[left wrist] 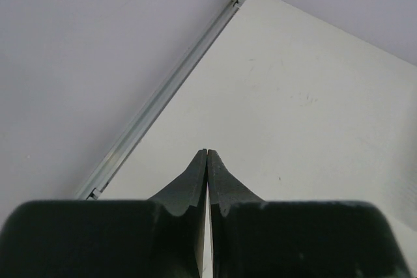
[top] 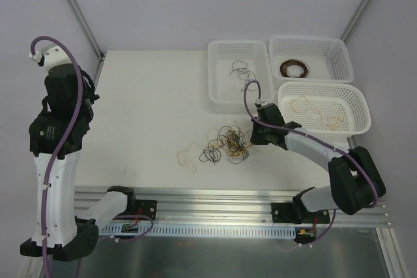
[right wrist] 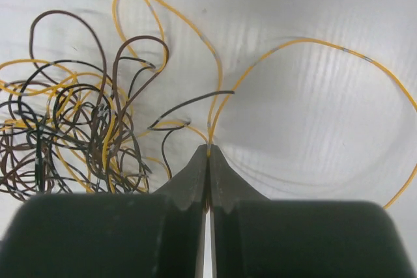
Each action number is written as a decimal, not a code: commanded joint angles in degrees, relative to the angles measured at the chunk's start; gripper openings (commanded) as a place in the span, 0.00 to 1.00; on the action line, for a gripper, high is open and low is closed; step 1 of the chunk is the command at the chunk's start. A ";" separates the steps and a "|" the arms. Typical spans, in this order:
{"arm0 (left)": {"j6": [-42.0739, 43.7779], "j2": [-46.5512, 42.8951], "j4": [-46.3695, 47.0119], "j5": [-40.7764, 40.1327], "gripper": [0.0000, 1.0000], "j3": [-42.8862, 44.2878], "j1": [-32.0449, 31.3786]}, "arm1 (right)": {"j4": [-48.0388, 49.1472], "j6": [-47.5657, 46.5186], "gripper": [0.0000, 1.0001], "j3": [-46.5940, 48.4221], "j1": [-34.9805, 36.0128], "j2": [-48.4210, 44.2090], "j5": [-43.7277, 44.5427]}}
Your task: Untangle the cables
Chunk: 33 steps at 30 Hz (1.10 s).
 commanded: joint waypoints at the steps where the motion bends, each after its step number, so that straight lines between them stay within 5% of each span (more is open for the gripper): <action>1: -0.60 0.55 -0.07 5.00 0.00 1.62 1.40 | -3.99 0.52 0.01 -0.78 -0.47 -4.65 1.45; 6: -3.24 0.90 4.22 26.29 0.08 -9.76 1.31 | -6.80 -1.93 0.18 1.59 0.49 -6.06 -1.99; 11: -6.67 -1.20 12.66 46.94 0.42 -26.90 0.35 | -11.46 -6.15 0.49 6.77 5.59 -8.61 2.84; 19: -16.15 0.98 26.10 50.93 0.80 -39.68 -17.03 | -14.89 -6.95 0.60 9.42 8.32 -12.74 4.78; 33: -22.32 28.48 38.95 43.73 0.79 -29.15 -37.00 | -14.46 -1.07 0.59 2.22 8.23 -20.74 9.00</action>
